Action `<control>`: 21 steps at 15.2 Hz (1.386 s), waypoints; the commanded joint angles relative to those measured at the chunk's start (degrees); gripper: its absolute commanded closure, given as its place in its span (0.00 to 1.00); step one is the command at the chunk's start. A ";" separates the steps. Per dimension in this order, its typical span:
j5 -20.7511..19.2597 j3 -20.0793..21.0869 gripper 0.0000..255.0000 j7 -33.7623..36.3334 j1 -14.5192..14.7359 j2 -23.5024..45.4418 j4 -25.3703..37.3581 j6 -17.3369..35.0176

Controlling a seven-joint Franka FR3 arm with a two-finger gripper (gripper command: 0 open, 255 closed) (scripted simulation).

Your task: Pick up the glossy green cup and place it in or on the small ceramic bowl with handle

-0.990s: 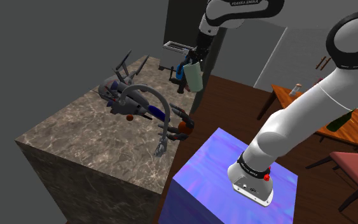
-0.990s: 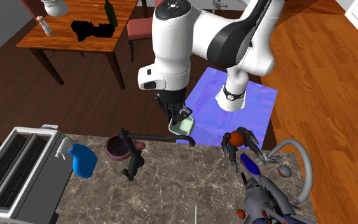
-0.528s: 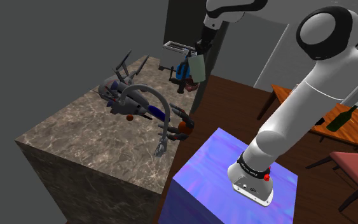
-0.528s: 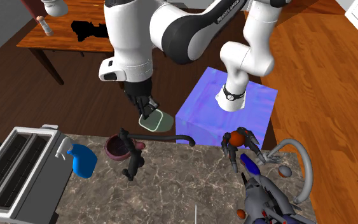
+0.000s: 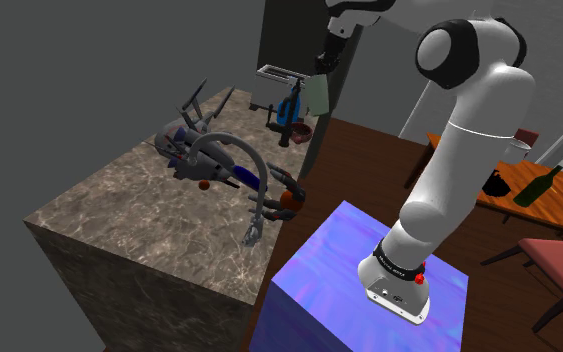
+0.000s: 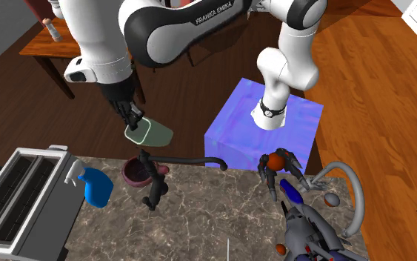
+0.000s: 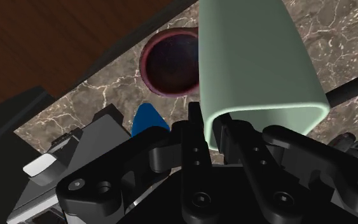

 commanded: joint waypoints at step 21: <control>4.87 -0.76 1.00 -6.37 -4.28 11.20 3.18 6.76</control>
